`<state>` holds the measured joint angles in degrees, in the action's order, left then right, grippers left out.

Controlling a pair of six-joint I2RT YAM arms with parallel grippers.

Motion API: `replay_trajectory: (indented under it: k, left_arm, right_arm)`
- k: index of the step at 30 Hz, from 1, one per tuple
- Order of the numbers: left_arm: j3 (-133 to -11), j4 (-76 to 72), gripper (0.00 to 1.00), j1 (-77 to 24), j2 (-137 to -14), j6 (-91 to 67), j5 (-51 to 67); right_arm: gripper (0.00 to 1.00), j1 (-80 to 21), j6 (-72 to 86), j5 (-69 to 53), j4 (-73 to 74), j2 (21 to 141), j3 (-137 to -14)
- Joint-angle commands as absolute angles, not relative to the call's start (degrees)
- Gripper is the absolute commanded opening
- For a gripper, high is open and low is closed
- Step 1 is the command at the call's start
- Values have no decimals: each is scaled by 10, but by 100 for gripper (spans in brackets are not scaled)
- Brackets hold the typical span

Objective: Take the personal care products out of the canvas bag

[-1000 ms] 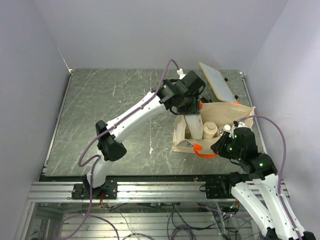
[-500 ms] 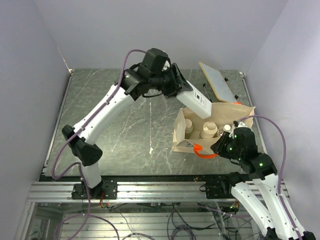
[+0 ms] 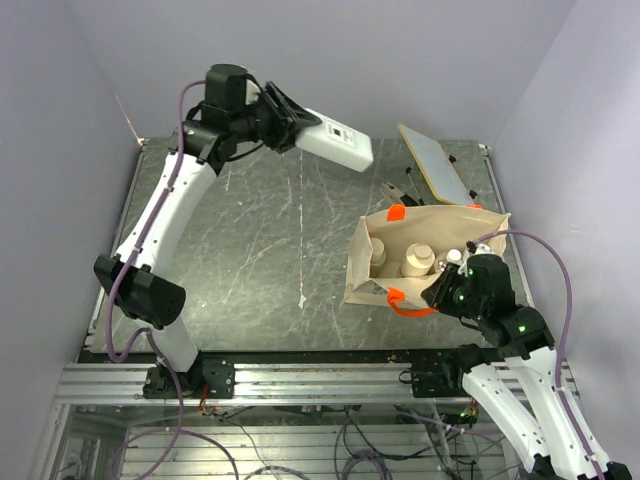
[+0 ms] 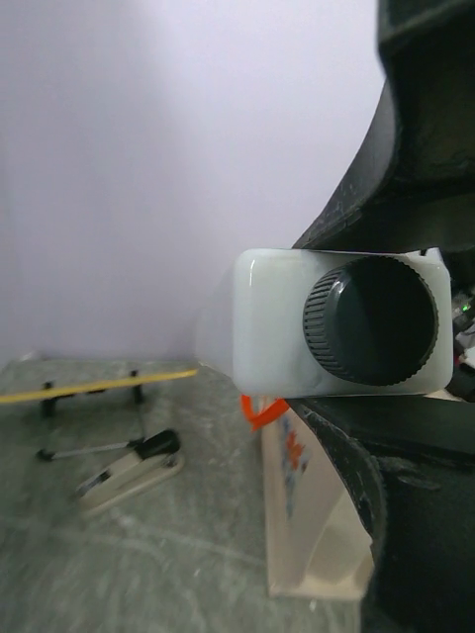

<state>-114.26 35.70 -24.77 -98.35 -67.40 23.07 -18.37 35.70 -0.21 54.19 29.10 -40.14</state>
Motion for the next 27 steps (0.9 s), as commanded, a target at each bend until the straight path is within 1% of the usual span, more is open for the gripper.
replay_trajectory:
  k: [1, 5, 9, 14, 20, 22, 25, 27]
  left_arm:
    - [-1168, 328, 7, -203, -935, -641, 252]
    - [-1138, 390, 7, -197, -943, -547, 164]
    - [-1083, 351, 7, -196, -959, -473, 117]
    - [-1152, 403, 7, -200, -1065, -364, 17]
    - [-1177, 386, 7, -231, -1103, -297, -102]
    - [-1188, 386, 7, -237, -1115, -284, -118]
    - [-1156, 331, 7, -244, -1122, -241, -128]
    - [-1167, 320, 7, -249, -1140, -212, -144]
  right_arm:
    - [25, -184, 345, -4, 521, 288, -411]
    - [25, -184, 340, -12, 514, 284, -411]
    - [25, -184, 340, -8, 512, 279, -410]
    - [25, -184, 339, -9, 510, 276, -410]
    - [25, -184, 338, -13, 508, 271, -406]
    - [25, -184, 339, -14, 506, 270, -404]
    - [25, -184, 339, -13, 506, 271, -405]
    - [25, -184, 339, -12, 505, 271, -405]
